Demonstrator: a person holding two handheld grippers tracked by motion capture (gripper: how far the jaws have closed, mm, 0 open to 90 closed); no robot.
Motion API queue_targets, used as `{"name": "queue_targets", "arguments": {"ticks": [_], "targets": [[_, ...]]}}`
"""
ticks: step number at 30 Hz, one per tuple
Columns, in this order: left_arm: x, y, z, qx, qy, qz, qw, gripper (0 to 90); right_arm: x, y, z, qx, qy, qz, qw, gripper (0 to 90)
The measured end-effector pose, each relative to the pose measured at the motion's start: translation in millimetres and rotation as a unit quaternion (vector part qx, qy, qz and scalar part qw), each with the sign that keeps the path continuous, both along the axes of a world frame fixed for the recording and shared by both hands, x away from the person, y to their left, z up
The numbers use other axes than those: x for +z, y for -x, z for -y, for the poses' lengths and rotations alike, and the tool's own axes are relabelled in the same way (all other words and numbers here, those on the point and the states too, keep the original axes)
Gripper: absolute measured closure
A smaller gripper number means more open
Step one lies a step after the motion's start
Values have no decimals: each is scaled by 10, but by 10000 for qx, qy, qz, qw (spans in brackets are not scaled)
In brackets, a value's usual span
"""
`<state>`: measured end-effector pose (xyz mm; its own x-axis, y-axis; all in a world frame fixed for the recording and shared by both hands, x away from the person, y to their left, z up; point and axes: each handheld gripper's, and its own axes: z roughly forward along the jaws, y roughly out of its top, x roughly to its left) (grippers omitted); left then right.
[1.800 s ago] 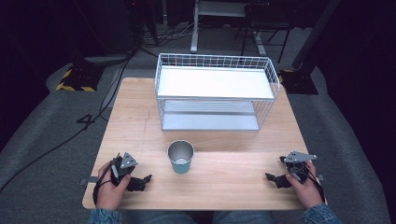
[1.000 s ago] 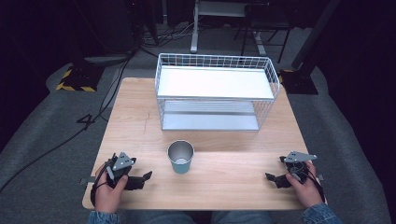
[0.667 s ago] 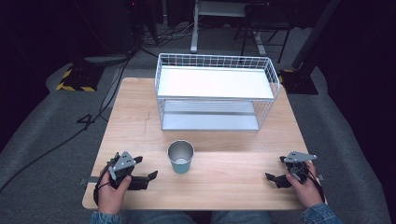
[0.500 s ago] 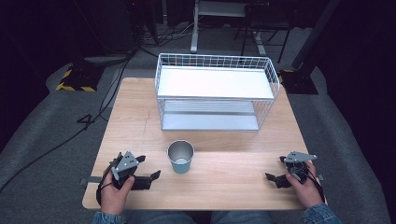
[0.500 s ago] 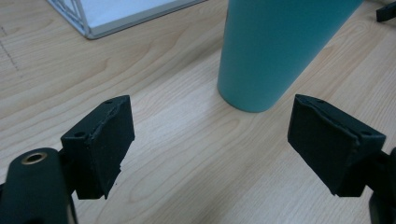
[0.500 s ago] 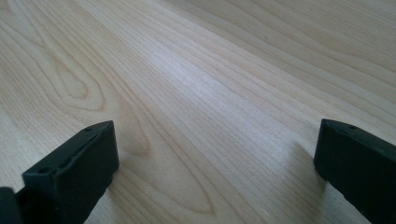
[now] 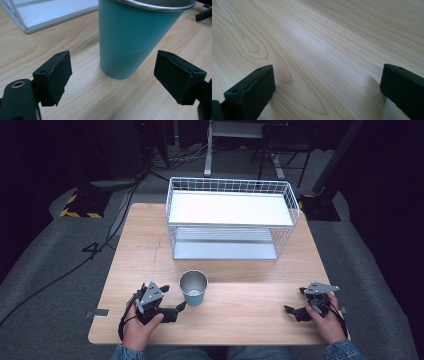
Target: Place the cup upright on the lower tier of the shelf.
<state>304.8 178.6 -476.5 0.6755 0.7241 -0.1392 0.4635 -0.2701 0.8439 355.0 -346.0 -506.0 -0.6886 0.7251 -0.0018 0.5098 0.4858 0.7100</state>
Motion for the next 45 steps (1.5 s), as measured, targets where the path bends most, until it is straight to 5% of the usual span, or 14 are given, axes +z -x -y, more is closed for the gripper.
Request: {"name": "queue_targets", "arguments": {"ticks": [18, 34, 45], "targets": [[-109, -47, 330, 199, 200, 72, 9996, 153, 0, 0, 0, -1, 1, 0, 10000, 0], [-221, -142, 562, 478, -49, 200, 9986, 153, 0, 0, 0, -2, 2, 0, 10000, 0], [-224, -166, 631, 602, -362, 55, 9975, 180, 0, 0, 0, -1, 1, 1, 10000, 0]]}}
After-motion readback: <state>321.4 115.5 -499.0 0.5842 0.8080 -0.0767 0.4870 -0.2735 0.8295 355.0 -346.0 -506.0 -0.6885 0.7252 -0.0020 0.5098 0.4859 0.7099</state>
